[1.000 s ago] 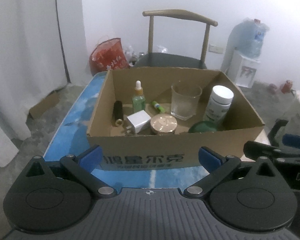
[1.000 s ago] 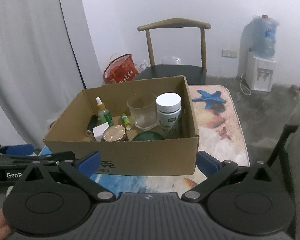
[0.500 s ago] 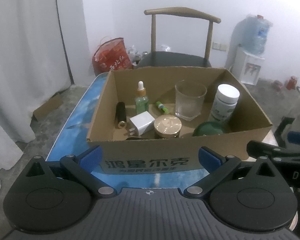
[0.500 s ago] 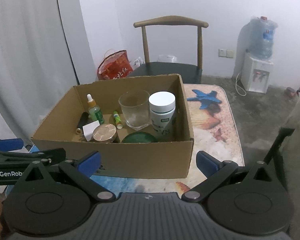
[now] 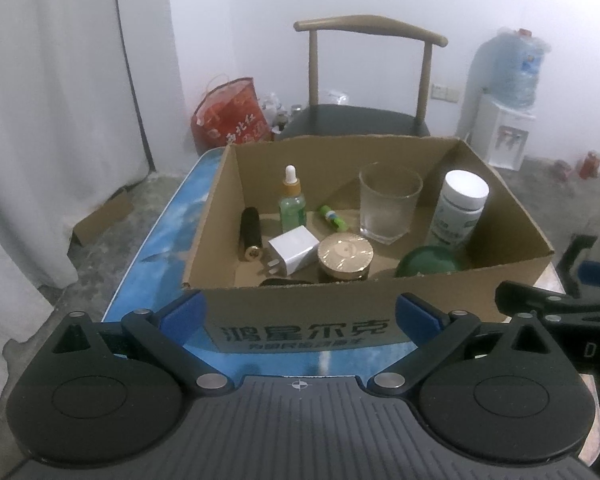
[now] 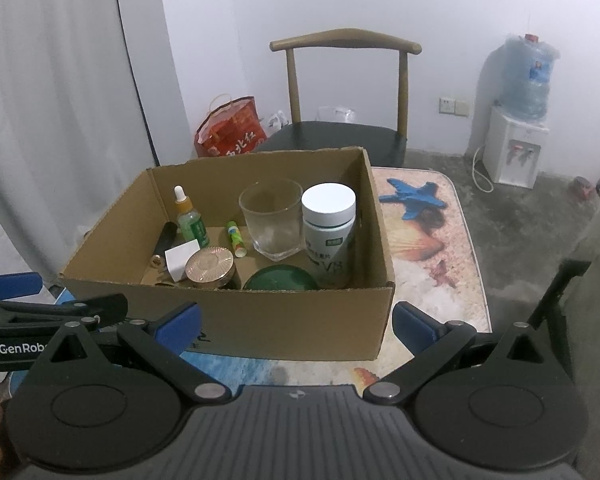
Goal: Organize rigid objects
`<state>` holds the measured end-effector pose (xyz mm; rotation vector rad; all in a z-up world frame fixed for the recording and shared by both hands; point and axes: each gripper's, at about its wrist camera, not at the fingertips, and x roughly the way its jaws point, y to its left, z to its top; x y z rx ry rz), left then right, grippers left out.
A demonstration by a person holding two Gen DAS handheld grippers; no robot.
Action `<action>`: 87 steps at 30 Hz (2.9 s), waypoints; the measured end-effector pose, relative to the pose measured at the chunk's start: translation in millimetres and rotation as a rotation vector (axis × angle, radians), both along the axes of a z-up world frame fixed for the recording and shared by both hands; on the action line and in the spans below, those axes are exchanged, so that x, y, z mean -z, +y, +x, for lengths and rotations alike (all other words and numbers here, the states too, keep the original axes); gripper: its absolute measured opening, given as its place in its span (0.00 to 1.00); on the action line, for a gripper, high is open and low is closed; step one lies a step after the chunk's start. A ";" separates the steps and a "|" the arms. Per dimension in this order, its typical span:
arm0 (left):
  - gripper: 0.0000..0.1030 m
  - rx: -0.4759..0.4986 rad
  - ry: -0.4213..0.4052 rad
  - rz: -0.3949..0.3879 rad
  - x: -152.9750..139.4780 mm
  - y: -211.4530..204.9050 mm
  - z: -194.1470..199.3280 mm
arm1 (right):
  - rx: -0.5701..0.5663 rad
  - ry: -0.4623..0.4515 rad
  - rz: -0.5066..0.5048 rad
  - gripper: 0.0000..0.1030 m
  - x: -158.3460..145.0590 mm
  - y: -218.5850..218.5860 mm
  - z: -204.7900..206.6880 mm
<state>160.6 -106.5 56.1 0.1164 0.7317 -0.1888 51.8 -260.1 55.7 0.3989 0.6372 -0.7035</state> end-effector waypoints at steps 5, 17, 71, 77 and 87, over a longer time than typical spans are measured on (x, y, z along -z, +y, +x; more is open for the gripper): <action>0.98 0.002 0.003 0.002 -0.3 1.3 -0.6 | -0.001 0.002 0.003 1.00 0.1 -0.6 0.8; 0.97 -0.001 0.014 -0.001 1.2 0.0 -1.0 | 0.004 0.003 0.010 1.00 1.9 -0.3 0.3; 1.00 0.074 -0.005 -0.047 -14.1 17.5 57.9 | -0.399 0.339 -0.025 0.54 39.7 -135.7 123.8; 1.00 0.077 -0.006 -0.048 -14.0 16.4 57.0 | -0.412 0.346 0.002 0.54 37.8 -136.4 122.3; 1.00 0.078 -0.007 -0.051 -14.9 15.5 56.3 | -0.404 0.379 0.008 0.54 38.3 -132.9 121.9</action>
